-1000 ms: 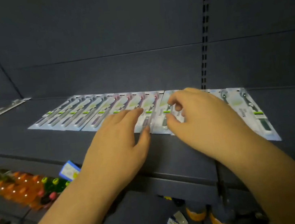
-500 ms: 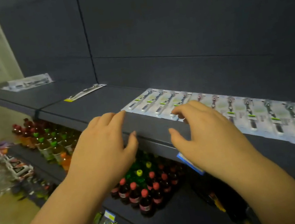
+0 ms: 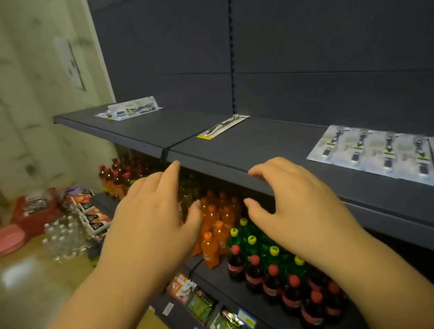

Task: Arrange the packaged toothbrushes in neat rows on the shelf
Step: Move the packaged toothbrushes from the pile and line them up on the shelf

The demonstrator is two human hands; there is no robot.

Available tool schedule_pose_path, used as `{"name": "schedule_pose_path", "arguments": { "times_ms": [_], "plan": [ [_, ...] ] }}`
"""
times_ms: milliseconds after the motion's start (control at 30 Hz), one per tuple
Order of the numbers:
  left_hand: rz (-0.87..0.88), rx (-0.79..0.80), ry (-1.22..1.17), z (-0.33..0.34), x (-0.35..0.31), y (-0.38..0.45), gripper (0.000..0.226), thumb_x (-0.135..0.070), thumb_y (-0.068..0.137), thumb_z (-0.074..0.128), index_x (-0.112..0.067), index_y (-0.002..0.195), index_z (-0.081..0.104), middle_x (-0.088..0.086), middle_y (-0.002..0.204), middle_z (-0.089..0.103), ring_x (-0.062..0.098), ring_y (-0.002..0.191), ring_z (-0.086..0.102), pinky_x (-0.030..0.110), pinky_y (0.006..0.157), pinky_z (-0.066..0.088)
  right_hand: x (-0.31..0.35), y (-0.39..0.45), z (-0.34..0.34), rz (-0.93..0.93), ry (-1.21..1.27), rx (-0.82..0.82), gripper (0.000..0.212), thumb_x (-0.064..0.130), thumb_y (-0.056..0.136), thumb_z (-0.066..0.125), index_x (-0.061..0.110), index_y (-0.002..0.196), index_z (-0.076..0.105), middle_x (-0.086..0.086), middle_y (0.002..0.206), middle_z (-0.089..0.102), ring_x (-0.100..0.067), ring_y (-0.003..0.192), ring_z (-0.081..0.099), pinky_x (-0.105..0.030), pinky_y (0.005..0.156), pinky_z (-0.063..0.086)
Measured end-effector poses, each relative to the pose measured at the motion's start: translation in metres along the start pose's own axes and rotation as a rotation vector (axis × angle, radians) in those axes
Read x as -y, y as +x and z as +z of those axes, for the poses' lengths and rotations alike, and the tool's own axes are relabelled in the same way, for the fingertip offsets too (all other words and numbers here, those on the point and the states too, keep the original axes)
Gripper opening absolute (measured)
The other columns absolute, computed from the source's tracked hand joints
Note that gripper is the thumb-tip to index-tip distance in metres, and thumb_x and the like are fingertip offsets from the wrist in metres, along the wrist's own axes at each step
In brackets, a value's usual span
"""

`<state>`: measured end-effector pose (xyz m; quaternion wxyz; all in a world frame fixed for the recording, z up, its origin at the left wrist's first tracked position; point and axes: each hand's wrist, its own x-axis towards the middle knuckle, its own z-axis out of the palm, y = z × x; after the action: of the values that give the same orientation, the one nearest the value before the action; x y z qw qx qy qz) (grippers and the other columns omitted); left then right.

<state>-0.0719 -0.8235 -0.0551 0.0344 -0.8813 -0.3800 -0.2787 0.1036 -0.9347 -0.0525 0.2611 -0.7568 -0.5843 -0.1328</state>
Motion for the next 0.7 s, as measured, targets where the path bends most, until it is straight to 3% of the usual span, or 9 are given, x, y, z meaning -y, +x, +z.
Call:
{"name": "schedule_pose_path", "arguments": {
  "times_ms": [233,533,700],
  "plan": [
    [-0.093,-0.001,0.09,0.008,0.073,0.03,0.067,-0.05,0.089,0.049,-0.019,0.147,0.035,0.0,0.137,0.051,0.021,0.127,0.044,0.034,0.104,0.036,0.035,0.073,0.058,-0.07,0.061,0.001,0.042,0.046,0.092,0.057,0.033,0.132,0.051,0.019,0.125,0.05,-0.001,0.116,0.046,-0.018,0.085,0.036],
    [-0.172,-0.008,0.204,0.03,0.173,0.112,0.061,-0.046,0.087,0.053,-0.018,0.141,0.046,0.002,0.132,0.056,0.022,0.123,0.048,0.039,0.101,0.041,0.075,0.206,0.15,-0.15,0.2,-0.024,0.042,0.043,0.093,0.057,0.03,0.132,0.051,0.016,0.124,0.05,-0.005,0.117,0.047,-0.026,0.095,0.044],
    [-0.213,0.003,0.245,0.041,0.227,0.157,0.06,-0.048,0.087,0.051,-0.019,0.139,0.046,-0.001,0.128,0.057,0.021,0.12,0.049,0.037,0.099,0.041,0.103,0.27,0.19,-0.195,0.221,0.015,0.038,0.043,0.093,0.057,0.031,0.128,0.052,0.015,0.122,0.052,-0.008,0.114,0.049,-0.028,0.091,0.044]
  ]
}}
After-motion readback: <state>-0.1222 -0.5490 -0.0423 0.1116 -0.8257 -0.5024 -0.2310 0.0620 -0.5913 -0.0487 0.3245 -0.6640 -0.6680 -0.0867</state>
